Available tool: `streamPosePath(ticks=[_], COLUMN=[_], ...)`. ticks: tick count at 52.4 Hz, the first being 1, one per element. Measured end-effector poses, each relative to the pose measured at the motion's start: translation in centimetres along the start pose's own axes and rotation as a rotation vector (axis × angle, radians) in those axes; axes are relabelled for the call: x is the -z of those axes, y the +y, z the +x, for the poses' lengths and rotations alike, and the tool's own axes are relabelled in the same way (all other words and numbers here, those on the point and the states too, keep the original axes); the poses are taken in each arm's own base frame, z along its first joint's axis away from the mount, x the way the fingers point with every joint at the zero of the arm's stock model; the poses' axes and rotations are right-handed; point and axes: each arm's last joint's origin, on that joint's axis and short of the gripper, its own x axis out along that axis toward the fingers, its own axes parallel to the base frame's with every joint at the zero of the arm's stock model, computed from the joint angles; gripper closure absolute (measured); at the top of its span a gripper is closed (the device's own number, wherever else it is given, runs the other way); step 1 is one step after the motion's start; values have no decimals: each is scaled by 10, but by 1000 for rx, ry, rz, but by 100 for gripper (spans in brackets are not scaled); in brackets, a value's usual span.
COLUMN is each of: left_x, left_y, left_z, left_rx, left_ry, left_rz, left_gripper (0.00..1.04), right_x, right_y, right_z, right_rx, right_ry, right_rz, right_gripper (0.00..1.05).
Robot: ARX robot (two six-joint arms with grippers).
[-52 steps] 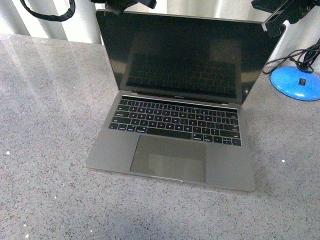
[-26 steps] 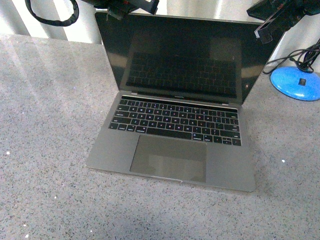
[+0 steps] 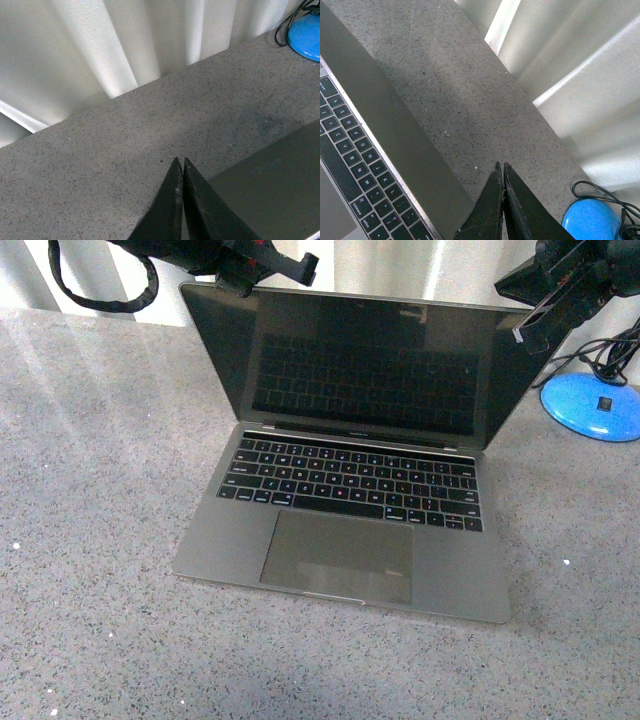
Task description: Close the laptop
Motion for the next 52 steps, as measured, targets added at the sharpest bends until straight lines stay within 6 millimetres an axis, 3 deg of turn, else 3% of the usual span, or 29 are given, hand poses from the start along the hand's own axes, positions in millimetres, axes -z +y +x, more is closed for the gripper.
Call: streamPosePath(ticks=[52], left_x=[33], left_y=[-28], left_z=[-13], left_rx=[36], left_ry=[75], left_rz=[-52], left_gripper=[101], right_x=[22], right_y=[34], right_z=[-9], right_rx=[-54], right_ry=[43], right_rz=[50], right_gripper=[104])
